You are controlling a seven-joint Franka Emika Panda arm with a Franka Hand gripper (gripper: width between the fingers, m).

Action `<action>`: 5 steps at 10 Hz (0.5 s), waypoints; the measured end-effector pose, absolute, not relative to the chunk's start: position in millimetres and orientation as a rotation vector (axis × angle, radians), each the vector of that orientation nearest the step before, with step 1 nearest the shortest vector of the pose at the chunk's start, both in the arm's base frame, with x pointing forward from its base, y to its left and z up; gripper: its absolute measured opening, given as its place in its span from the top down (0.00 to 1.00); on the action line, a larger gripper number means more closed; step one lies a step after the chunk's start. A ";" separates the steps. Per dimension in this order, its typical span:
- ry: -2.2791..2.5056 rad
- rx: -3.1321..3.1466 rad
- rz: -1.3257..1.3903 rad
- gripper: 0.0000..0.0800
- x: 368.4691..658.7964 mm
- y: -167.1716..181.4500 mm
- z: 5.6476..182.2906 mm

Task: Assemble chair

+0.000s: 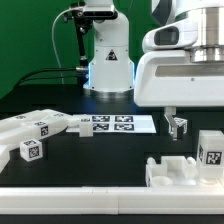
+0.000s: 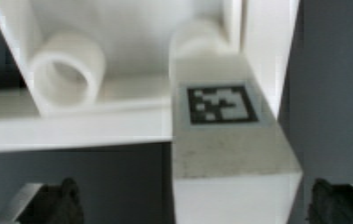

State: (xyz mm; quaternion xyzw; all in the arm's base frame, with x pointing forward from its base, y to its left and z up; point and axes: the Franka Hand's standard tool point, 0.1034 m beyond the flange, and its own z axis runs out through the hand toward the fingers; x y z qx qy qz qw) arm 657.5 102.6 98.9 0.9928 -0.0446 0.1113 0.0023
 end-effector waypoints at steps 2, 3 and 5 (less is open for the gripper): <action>-0.159 3.114 0.232 0.19 661.3 98.8 90.9; -0.172 3.112 0.101 0.19 656.3 100.1 86.2; -0.295 3.141 0.119 0.19 663.6 103.2 84.4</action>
Offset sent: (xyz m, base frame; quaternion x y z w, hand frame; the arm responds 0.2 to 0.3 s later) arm 0.0020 0.0176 -0.0061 0.0352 -0.1137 0.0555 0.9913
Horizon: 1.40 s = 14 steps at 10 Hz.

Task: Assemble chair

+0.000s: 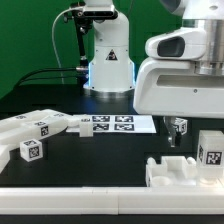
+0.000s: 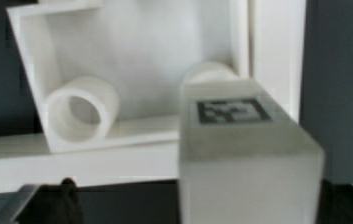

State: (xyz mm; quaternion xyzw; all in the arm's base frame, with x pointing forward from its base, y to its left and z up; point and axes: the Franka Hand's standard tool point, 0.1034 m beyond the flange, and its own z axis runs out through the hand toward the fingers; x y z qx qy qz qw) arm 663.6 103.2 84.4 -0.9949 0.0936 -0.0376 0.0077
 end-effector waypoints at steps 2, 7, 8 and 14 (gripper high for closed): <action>0.301 -3.111 -0.118 0.52 663.7 102.8 84.5; 0.924 -2.968 -0.105 0.65 662.7 105.0 82.8; 1.178 -2.870 -0.099 0.65 662.6 105.3 83.0; 1.811 -2.489 -0.074 0.58 655.3 102.1 81.0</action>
Offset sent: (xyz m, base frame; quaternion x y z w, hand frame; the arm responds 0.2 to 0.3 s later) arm 0.0000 0.0000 0.0000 0.0000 0.0000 0.1296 0.9916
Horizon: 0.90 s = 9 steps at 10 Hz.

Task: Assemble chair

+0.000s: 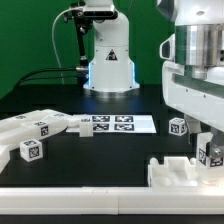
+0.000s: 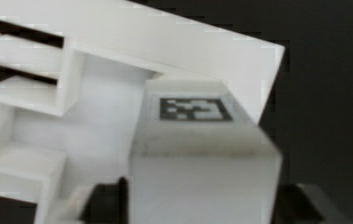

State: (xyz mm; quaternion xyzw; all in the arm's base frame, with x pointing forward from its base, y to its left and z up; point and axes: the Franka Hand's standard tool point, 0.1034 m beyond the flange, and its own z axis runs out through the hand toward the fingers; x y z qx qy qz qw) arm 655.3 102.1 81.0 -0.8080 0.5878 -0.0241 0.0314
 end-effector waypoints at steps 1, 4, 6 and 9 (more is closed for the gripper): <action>1.664 -2.657 0.004 0.34 647.5 105.3 83.6; 0.955 -3.005 0.013 0.20 646.8 115.5 90.9; 0.806 -3.048 0.010 0.19 647.6 113.3 90.6; 0.284 -3.165 0.010 0.19 645.4 119.9 89.4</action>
Offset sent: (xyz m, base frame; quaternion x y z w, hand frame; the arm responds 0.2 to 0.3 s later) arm -0.0129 0.0240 0.0037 -0.0581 -0.0294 -0.4206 0.9049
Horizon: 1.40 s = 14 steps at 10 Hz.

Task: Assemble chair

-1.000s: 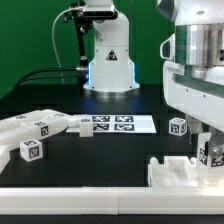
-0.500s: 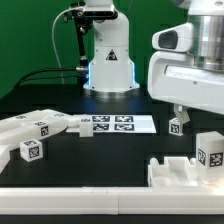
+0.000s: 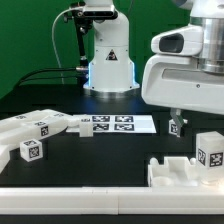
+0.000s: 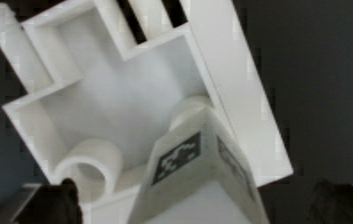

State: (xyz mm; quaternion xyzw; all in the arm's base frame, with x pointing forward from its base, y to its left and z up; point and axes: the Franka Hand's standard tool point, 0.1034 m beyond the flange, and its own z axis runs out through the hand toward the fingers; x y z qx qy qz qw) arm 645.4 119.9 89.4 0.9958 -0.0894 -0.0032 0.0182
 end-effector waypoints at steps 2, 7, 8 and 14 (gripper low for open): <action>0.145 3.105 -0.020 0.19 643.7 125.7 88.2; -0.180 3.103 -0.016 0.64 644.0 123.6 87.7; -0.271 3.094 -0.013 0.64 644.2 124.3 87.4; -1.753 2.664 0.031 0.64 653.6 127.3 86.1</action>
Offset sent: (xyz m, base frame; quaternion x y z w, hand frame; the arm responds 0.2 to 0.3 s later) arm 0.0000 0.0000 0.0000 0.0000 0.0000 0.0650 0.9979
